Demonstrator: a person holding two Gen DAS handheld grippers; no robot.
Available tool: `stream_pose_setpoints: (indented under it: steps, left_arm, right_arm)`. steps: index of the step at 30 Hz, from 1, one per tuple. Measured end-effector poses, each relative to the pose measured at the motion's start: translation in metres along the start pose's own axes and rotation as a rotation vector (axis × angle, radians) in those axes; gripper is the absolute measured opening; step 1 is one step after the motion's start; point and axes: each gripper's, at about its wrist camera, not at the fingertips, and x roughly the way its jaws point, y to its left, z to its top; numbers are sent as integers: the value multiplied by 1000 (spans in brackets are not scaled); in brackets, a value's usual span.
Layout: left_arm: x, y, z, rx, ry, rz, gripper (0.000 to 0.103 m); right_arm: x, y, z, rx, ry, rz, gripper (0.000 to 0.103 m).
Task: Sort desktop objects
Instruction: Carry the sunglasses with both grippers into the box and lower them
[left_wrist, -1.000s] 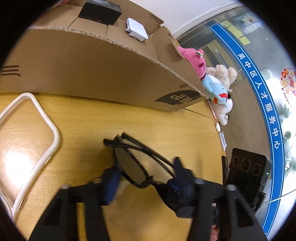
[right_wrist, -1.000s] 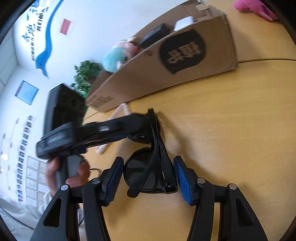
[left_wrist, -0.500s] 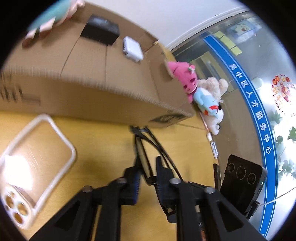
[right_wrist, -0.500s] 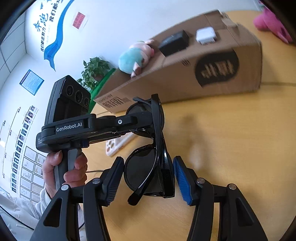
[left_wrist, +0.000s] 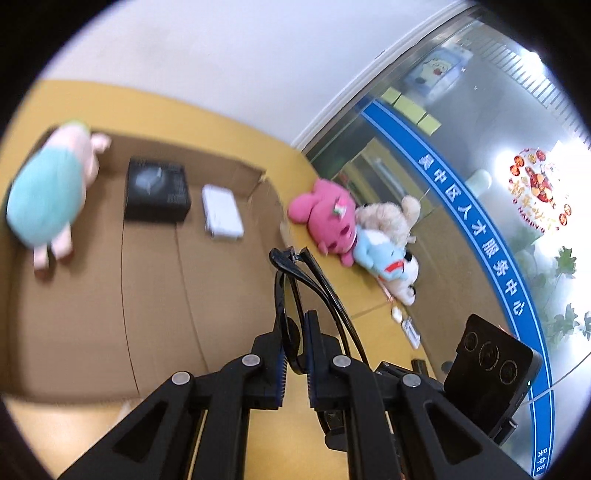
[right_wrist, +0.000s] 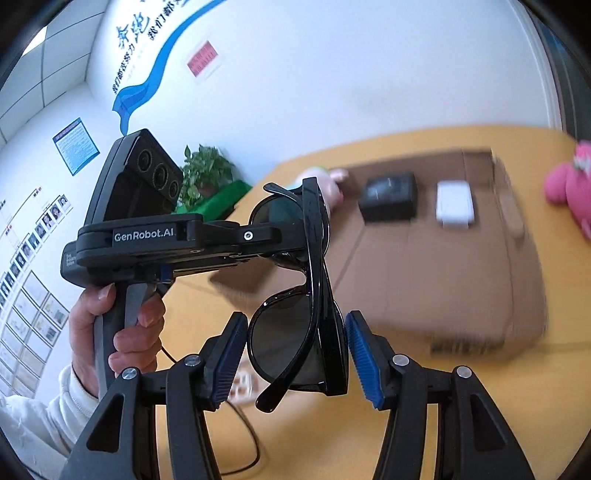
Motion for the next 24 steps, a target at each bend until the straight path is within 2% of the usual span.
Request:
stream_pose_setpoints:
  steps: [4,7,12,17,20,24]
  left_arm:
    - [3,-1,36,37,-4,-14,7]
    - [21,5,67,48,17,-41,7]
    - [63,26,99,13,84,-97,7]
    - [123,54,107,-72,184,-158,7]
    - [160,65,102,-122,250,-201,6]
    - [201,86,91,-207,320,-211,6]
  right_arm:
    - [1,4,36,-25,-58,-41,54]
    - [6,-1,58,-23,-81,-83,54]
    - [22,-31,88,18,-85,-148,54]
    - [50,-71,93,82,-22,-218,54]
    - [71,-100,85,139,38,-255,54]
    - [93,-136,70,231,118,-306,54]
